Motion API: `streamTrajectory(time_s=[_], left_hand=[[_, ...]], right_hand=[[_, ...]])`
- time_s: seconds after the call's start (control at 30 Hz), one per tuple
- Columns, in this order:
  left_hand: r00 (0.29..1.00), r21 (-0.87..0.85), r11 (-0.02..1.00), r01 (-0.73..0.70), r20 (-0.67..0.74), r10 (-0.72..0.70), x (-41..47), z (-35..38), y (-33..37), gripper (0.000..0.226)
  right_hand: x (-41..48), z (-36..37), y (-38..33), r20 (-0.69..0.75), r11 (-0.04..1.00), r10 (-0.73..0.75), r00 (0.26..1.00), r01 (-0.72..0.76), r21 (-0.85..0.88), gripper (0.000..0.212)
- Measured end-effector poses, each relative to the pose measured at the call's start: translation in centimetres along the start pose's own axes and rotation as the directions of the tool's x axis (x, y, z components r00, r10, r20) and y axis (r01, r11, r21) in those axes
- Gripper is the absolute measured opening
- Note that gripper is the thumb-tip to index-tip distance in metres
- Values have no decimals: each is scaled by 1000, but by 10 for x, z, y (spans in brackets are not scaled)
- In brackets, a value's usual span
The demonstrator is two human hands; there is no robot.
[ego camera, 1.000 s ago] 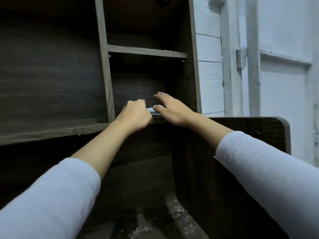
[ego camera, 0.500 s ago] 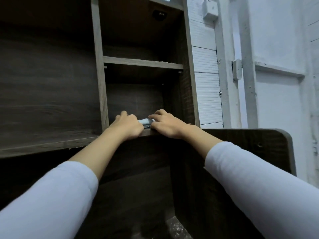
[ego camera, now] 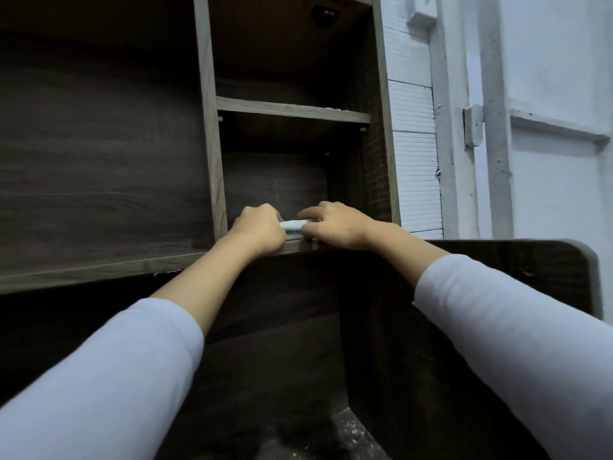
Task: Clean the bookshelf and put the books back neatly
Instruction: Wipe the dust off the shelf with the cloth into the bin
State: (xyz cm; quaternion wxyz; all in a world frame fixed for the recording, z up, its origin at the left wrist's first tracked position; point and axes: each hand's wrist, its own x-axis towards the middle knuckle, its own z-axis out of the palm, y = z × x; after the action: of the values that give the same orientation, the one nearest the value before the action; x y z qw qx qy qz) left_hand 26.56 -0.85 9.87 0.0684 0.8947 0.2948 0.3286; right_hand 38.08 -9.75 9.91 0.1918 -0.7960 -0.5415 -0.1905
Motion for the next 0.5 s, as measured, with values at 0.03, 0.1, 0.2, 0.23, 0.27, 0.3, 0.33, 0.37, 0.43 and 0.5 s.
streamTrajectory(time_s=[0.03,0.1,0.2,0.23,0.27,0.3,0.33,0.37,0.43,0.5], left_hand=[[1000,-17,1000,-25,7,25,-4,-2,1,38],[997,-39,996,-75,15,76,-14,-8,1,39],[989,-51,989,-139,46,141,-32,-20,2,41],[986,-42,987,-154,53,156,-38,-22,3,42],[983,-4,984,-177,53,177,-45,-25,3,44],[976,64,975,-213,50,210,-50,-25,4,49],[968,142,958,-249,41,246,-56,-25,5,54],[960,212,937,-277,25,278,-61,-25,5,59],[950,297,910,-290,-22,310,-72,-24,5,60],[945,324,903,-283,-68,321,-86,-24,3,57]], right_hand=[[-6,-3,1,-20,999,-11,1000,11,-40,52],[-18,-6,1,-53,989,-55,997,47,-142,62],[-33,-7,-5,-107,979,-109,988,87,-187,67],[-36,-7,-6,-133,979,-115,984,90,-182,61],[-40,-7,-9,-161,978,-122,979,91,-189,53],[-44,-7,-12,-188,973,-132,973,90,-214,45],[-49,-7,-16,-207,966,-144,968,92,-241,38],[-55,-9,-19,-223,960,-156,962,94,-263,34],[-68,-12,-27,-242,953,-175,954,103,-285,31],[-83,-15,-34,-249,953,-181,951,107,-285,29]])
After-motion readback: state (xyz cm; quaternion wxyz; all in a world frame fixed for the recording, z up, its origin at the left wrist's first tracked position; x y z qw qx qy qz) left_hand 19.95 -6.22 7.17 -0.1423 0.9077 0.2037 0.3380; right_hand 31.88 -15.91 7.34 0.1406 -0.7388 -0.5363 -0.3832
